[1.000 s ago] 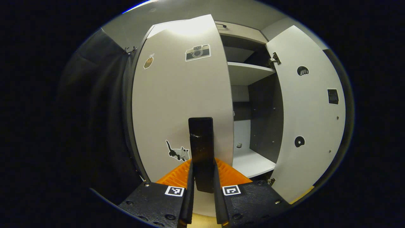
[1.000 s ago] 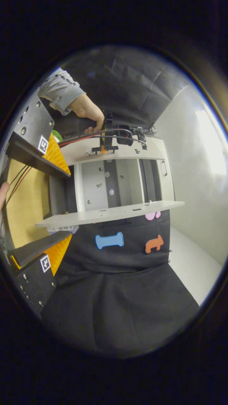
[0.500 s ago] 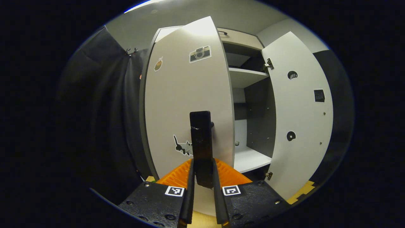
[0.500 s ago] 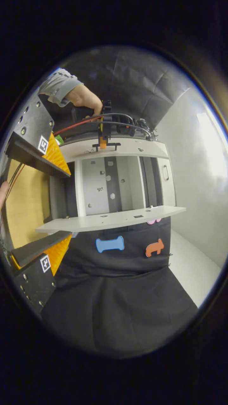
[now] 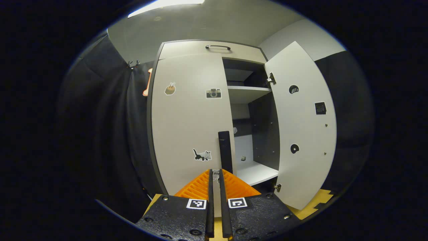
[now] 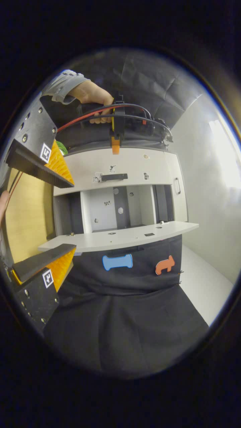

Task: Open the right door of the double-door shoe cabinet with the right hand, and open the left door with the left hand.

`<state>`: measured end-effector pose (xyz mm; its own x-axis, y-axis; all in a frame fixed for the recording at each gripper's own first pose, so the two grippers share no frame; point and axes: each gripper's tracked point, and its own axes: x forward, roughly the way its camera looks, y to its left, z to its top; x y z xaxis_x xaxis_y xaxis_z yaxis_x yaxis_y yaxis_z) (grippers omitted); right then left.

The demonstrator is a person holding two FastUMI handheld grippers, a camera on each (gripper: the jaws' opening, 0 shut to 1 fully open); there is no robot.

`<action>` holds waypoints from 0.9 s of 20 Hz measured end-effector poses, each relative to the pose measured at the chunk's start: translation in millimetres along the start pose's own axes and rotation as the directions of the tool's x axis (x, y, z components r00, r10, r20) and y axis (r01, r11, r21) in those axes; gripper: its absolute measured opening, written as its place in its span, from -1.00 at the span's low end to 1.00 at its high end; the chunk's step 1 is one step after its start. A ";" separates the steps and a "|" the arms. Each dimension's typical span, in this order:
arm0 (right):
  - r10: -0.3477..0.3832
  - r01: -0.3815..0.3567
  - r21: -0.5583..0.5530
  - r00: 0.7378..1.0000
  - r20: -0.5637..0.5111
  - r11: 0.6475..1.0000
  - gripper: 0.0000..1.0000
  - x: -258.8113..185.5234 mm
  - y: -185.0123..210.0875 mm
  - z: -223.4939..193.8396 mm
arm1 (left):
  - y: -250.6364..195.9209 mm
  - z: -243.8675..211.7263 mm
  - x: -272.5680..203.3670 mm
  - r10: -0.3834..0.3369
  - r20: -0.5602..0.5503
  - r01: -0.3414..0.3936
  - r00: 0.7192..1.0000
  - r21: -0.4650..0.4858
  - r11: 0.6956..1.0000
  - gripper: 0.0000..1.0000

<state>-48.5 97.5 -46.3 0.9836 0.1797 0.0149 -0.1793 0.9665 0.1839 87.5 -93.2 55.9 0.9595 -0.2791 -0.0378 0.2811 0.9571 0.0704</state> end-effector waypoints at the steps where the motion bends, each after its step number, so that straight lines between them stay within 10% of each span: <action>1: 0.001 -0.001 -0.002 1.000 0.002 1.000 0.98 3.1 1.0 -0.7 | -3.8 -6.6 10.9 -0.004 -0.022 0.004 1.000 -0.013 1.000 -0.79; 10: -0.017 0.017 0.007 1.000 0.010 1.000 0.98 -0.5 -19.1 2.6 | -8.5 -25.1 105.2 0.069 -0.063 -0.072 0.996 -0.056 0.996 0.72; 18: -0.031 0.031 0.024 0.999 -0.015 0.999 0.98 4.9 -36.1 -7.9 | -11.6 -24.3 155.8 0.129 -0.064 -0.129 0.990 -0.006 0.992 0.76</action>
<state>-37.3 64.9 -60.6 0.9883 0.1527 -0.0053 -0.1483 0.9668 0.2080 233.3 -145.9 24.9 0.9846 -0.1481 -0.0926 0.1547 0.9856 0.0689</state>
